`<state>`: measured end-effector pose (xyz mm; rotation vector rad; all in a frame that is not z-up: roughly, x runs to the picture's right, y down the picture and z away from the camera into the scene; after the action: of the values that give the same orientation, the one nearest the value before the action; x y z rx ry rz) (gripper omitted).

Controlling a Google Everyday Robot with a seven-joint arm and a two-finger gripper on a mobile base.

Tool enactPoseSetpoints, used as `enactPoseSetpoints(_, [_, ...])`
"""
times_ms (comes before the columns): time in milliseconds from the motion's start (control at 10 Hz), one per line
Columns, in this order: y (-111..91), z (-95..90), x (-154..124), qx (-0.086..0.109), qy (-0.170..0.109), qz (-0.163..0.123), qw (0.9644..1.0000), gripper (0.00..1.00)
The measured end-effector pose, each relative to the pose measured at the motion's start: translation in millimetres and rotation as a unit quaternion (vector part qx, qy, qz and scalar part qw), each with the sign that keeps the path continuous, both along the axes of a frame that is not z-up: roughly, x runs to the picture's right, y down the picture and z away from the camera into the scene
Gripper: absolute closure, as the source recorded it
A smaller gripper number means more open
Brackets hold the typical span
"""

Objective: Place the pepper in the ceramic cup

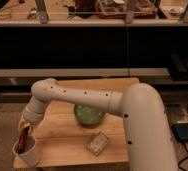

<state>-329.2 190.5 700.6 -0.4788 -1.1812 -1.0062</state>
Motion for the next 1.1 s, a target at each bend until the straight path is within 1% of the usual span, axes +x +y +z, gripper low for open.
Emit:
enactPoseSetpoints(100, [-1.4, -2.8, 1.4, 0.011, -0.005, 0.006, 0.9999, 0.82])
enactPoseSetpoints(200, [-4.6, -8.0, 3.5, 0.035, -0.021, 0.018, 0.999, 0.87])
enactPoseSetpoints(300, [-11.5, -20.7, 7.7, 0.083, -0.06, 0.035, 0.9941, 0.97])
enactPoseSetpoints(400, [-15.8, -32.1, 7.7, 0.123, -0.095, 0.04, 0.9871, 1.0])
enactPoseSetpoints(500, [-18.1, -39.8, 6.3, 0.148, -0.114, 0.04, 0.9816, 0.99])
enactPoseSetpoints(600, [-20.0, -45.9, 3.5, 0.162, -0.126, 0.035, 0.9781, 0.92])
enactPoseSetpoints(700, [-19.6, -49.0, -0.6, 0.164, -0.125, 0.024, 0.9782, 0.8])
enactPoseSetpoints(800, [-18.2, -48.5, -1.2, 0.161, -0.119, 0.02, 0.9797, 0.7])
enactPoseSetpoints(1000, [-17.9, -49.0, 0.1, 0.156, -0.117, 0.021, 0.9806, 0.49])
enactPoseSetpoints(1100, [-18.7, -51.0, 1.5, 0.149, -0.135, 0.028, 0.9791, 0.4])
